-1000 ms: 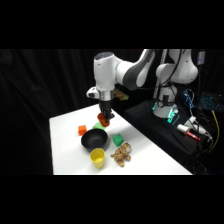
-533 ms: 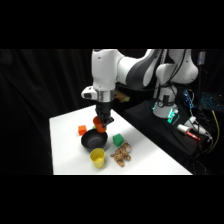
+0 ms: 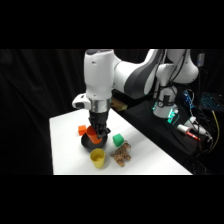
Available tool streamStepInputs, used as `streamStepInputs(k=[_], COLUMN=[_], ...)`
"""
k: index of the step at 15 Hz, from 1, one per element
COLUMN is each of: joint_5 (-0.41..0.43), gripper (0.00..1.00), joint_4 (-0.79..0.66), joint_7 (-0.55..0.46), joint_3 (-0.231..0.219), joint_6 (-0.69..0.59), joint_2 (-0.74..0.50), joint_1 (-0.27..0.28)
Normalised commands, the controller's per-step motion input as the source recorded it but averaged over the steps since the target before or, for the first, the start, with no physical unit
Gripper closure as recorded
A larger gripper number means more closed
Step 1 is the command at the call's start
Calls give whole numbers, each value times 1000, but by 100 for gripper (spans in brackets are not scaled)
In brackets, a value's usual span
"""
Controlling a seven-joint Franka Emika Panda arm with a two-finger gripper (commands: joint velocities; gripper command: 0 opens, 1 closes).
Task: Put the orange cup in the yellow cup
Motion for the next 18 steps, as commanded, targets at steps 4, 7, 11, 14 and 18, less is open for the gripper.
streamStepInputs(k=[4, 7, 11, 14, 18], joint_5=[-70, -14, 91, 129, 132], gripper=[95, 95, 95, 95, 95], joint_4=[392, 331, 262, 227, 204], joint_7=[-10, -48, -102, -120, -122], joint_3=[17, 21, 54, 68, 64], joint_6=[-130, -137, -125, -122, -122], joint_2=[232, 210, 193, 161, 116], joint_1=[50, 18, -19, -24, -7])
